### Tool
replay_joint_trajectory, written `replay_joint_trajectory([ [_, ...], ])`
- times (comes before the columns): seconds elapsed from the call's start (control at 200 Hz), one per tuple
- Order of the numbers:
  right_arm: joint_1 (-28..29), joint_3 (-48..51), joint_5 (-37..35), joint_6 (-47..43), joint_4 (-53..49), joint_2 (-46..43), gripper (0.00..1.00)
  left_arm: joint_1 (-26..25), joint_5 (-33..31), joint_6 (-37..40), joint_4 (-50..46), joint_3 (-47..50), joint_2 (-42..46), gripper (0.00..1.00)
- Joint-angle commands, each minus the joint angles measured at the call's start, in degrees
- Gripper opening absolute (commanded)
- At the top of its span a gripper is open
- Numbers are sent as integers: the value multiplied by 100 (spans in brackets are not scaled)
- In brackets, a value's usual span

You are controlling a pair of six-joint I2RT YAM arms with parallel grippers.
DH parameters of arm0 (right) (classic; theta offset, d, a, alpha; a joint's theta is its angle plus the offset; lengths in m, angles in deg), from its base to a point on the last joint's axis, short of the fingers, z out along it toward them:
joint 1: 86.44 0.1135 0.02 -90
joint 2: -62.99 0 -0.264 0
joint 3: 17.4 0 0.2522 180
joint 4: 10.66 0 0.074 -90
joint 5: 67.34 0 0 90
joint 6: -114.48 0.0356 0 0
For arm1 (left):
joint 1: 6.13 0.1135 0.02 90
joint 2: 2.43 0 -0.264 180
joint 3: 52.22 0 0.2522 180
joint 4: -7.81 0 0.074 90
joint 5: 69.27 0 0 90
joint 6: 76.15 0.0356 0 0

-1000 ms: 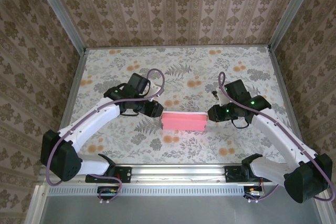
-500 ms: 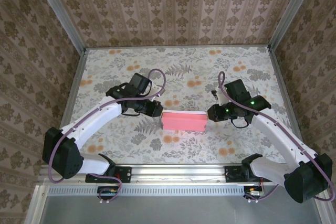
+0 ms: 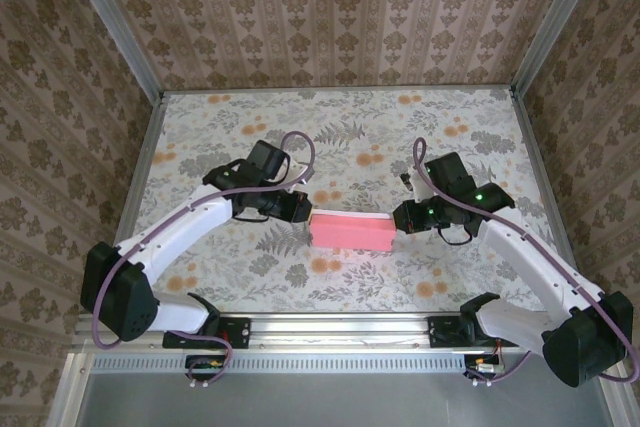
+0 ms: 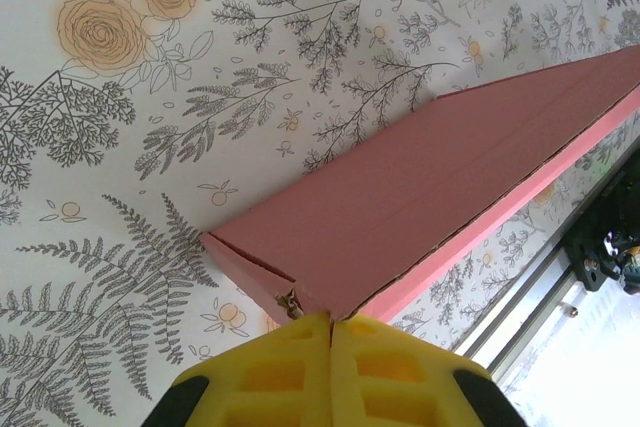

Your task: Fold the paper box

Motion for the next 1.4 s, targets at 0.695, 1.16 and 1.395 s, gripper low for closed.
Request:
replay_joint_trajectory([
  [0.695,173,315,-317,192,-29,-238,9,-402,-421,-249,45,518,246,5],
  [1.16,173,290,-567,230,-108,-457,9,-399,-468,-235,-12,523,301,4],
  [1.395,197,429,-436,274,-41,-431,9,-408,-458,-244,-20,501,301,3],
])
